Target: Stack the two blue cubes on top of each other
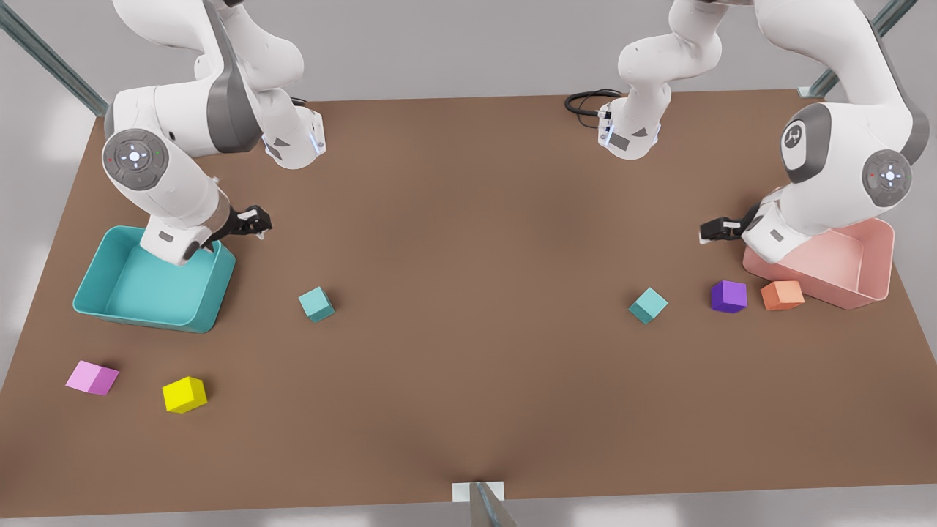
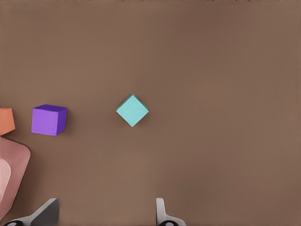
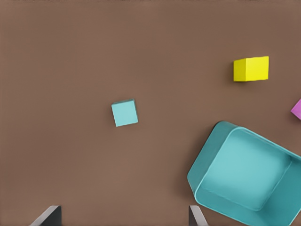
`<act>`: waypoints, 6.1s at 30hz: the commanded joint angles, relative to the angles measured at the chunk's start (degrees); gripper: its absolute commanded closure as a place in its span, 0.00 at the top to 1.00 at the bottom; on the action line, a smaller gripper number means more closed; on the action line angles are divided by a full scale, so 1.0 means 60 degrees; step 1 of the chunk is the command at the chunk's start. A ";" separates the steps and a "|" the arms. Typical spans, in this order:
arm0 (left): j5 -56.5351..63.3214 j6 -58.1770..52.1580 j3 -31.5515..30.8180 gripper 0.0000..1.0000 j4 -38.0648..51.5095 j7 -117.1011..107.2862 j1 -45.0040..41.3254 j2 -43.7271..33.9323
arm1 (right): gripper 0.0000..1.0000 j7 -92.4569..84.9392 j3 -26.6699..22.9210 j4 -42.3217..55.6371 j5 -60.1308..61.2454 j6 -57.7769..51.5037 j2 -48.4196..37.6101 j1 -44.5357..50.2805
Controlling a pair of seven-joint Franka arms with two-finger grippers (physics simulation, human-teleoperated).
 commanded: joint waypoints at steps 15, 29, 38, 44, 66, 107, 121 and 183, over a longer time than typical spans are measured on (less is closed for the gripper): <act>0.0006 0.0257 -0.0010 1.00 -0.0069 0.0474 0.0005 0.0093 | 1.00 0.8399 -0.0002 -0.2721 0.0908 0.3860 0.2774 -0.0860; 0.0020 0.0272 0.0005 1.00 -0.0084 0.0474 0.0064 0.0108 | 1.00 0.8003 0.0012 -0.5431 0.2578 0.8592 0.1822 -0.1373; 0.0020 0.0287 0.0005 1.00 -0.0084 0.0474 0.0064 0.0166 | 1.00 0.9717 0.0071 -0.5841 0.3310 0.9266 0.1895 -0.1299; 0.0020 0.0345 0.0005 1.00 -0.0084 0.0474 0.0078 0.0181 | 1.00 1.0420 0.0086 -0.6354 0.3340 1.0189 0.1865 -0.0992; 0.0020 0.0345 0.0005 1.00 -0.0186 0.0474 0.0151 0.0313 | 1.00 1.0450 0.0071 -0.6691 0.3310 1.0438 0.2568 -0.0523; -0.1210 0.8563 0.3169 1.00 -0.4244 -0.8491 -0.3320 0.2349 | 0.57 1.8051 0.0437 -0.0481 0.2974 0.9149 0.6054 0.5014; -0.1225 0.8651 0.3067 1.00 -0.4449 -0.7993 -0.3379 0.3096 | 1.00 1.9385 0.0261 0.0970 0.2402 0.9149 0.7241 0.5454; 0.4049 0.5135 -0.3540 1.00 0.0502 -1.2900 -0.4668 0.6070 | 1.00 0.1250 -0.0119 -0.0480 0.0498 0.0770 0.0181 0.0854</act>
